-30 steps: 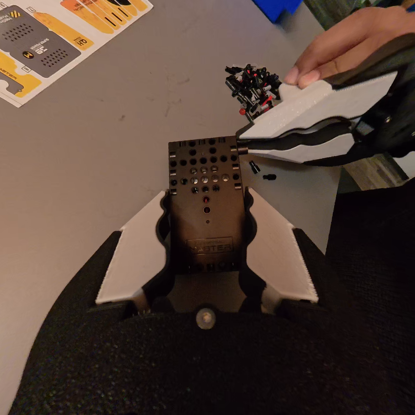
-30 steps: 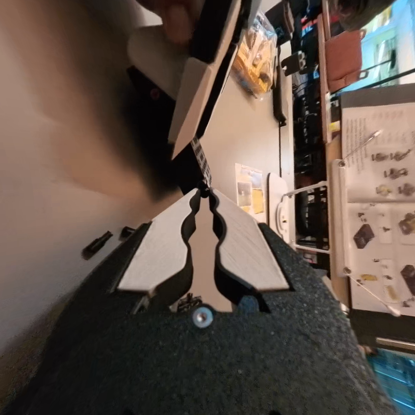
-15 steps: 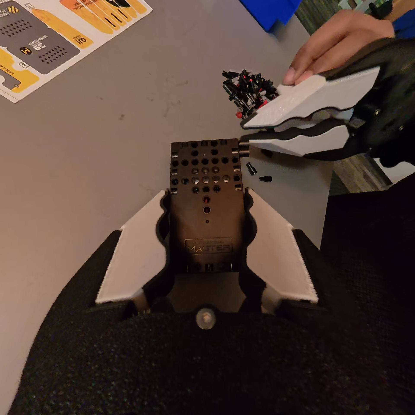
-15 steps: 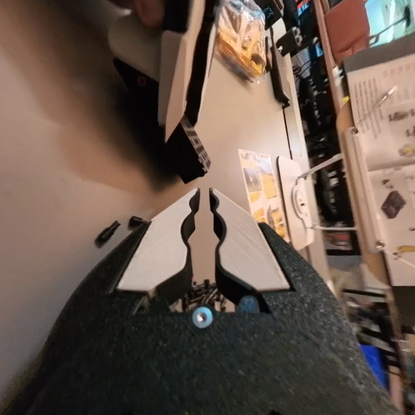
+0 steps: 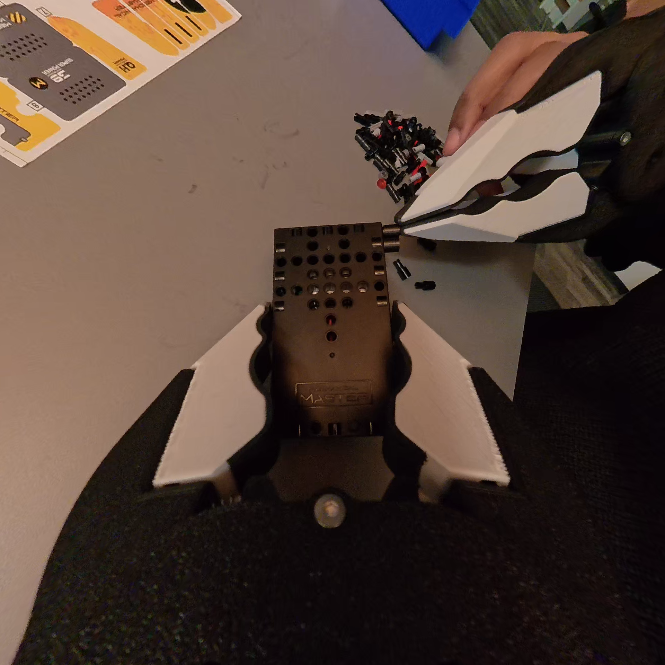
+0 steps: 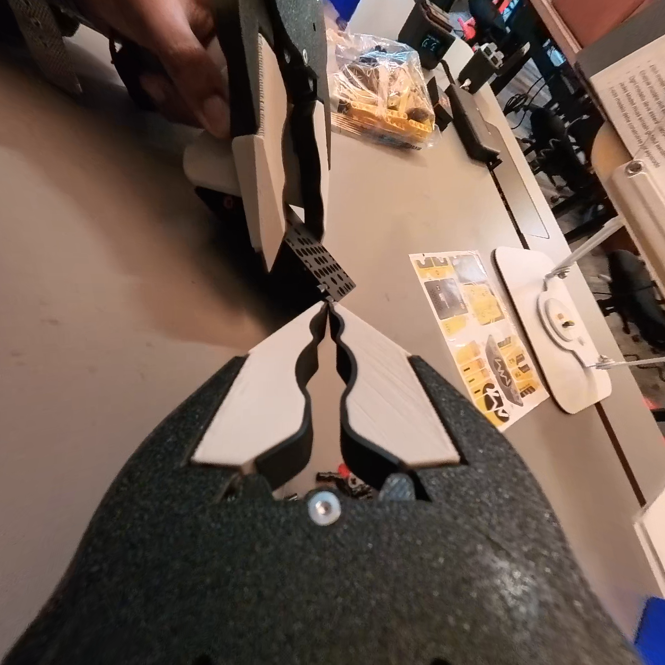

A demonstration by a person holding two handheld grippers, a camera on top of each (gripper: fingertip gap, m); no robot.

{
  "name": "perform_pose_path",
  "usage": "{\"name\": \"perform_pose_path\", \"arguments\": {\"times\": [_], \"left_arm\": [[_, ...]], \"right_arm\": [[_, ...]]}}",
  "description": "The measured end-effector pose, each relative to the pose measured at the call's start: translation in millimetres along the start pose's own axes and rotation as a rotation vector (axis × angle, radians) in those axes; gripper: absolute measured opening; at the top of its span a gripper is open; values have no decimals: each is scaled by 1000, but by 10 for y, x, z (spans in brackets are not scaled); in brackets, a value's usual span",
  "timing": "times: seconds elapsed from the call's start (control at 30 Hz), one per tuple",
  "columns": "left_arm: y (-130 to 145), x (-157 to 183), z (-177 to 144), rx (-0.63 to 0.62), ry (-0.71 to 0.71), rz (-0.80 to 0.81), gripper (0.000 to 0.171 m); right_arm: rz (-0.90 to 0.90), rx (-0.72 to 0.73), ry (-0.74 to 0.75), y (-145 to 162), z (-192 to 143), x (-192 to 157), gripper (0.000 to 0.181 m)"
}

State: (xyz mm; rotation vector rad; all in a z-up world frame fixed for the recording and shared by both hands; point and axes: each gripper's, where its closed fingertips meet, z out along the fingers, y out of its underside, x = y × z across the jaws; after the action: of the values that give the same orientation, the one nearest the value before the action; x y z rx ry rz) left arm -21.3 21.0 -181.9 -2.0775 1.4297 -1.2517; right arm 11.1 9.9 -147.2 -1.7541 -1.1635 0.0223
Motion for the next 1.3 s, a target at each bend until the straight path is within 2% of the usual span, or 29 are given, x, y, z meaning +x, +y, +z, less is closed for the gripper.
{"name": "perform_pose_path", "arguments": {"times": [0.23, 0.5, 0.73, 1.3], "left_arm": [[17, 6, 10, -19, -19, 47, 65], [14, -1, 8, -20, -21, 49, 65], [22, 9, 10, -31, -20, 66, 65], [29, -30, 17, -38, -74, 119, 66]], "right_arm": [[94, -7, -70, 18, -1, -24, 0], [58, -21, -33, 16, 13, -6, 0], [123, -11, -70, 18, 17, -14, 0], [243, -52, -44, 58, 52, -13, 0]]}}
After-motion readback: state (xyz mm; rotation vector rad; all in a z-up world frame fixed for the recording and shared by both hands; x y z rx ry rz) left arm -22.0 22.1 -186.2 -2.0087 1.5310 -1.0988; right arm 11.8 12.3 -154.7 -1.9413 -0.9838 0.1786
